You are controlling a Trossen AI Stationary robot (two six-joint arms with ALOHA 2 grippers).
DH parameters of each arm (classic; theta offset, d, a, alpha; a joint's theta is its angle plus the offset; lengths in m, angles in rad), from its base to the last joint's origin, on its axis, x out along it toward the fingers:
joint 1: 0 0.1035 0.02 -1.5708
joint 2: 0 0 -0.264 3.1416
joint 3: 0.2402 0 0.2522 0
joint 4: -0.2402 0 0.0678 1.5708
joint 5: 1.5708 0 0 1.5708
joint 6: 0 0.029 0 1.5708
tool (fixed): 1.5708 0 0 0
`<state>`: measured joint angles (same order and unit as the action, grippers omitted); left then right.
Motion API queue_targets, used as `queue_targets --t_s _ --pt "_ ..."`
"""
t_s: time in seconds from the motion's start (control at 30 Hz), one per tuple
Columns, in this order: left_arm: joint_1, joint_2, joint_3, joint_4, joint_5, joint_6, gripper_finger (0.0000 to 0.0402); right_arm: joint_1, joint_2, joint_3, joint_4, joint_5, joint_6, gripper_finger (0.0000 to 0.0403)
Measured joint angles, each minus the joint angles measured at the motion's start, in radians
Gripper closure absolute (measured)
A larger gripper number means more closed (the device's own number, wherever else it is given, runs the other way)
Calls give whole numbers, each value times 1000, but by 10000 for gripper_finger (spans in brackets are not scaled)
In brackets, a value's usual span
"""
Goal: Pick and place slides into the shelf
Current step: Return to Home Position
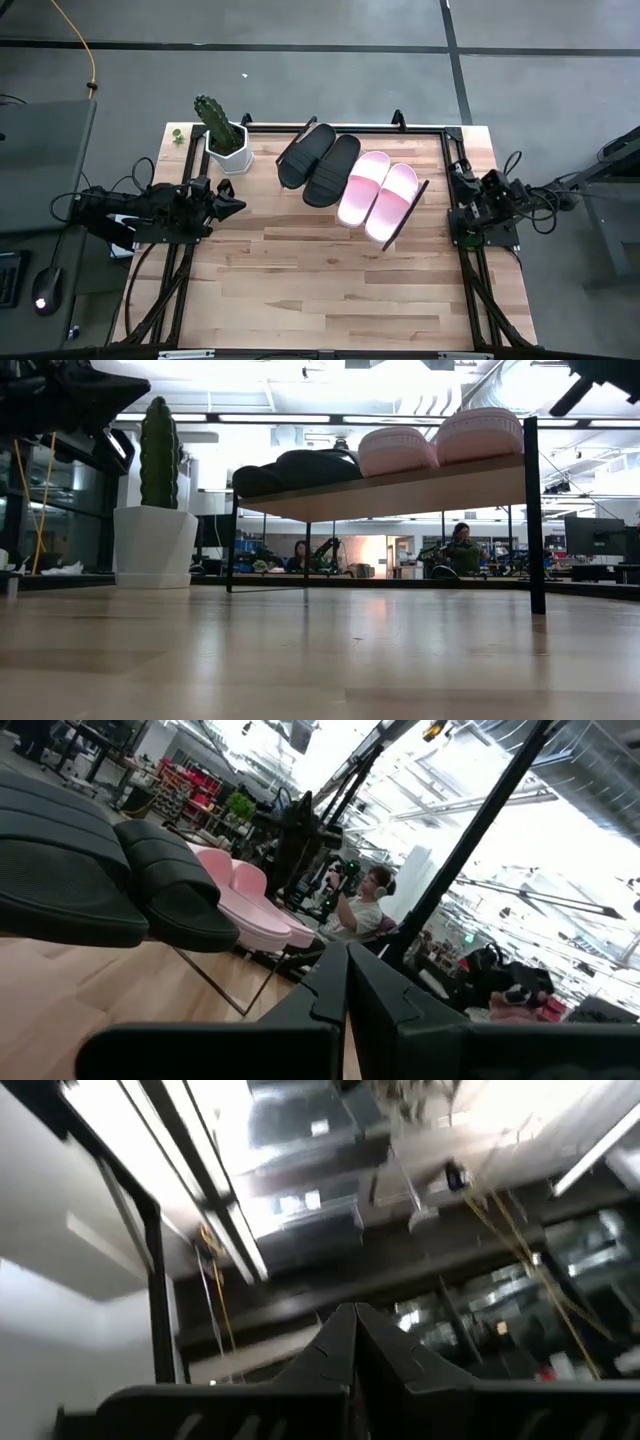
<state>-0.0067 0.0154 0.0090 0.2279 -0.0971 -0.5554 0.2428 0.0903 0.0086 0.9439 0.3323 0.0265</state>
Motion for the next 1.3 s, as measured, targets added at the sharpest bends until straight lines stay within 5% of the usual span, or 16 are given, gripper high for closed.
queue_targets --t_s 0.07,0.5,0.7,1.3 --pt "0 0 0 0 0 0 401 0 -90 0 -154 8 24 403" --pt "0 1 1 -58 36 225 401 0 -85 0 -501 30 201 403" --pt "0 2 1 -112 36 402 401 0 -86 0 -580 29 140 403" --pt "0 2 1 -201 -1 556 401 0 -85 221 -1200 -15 65 403"
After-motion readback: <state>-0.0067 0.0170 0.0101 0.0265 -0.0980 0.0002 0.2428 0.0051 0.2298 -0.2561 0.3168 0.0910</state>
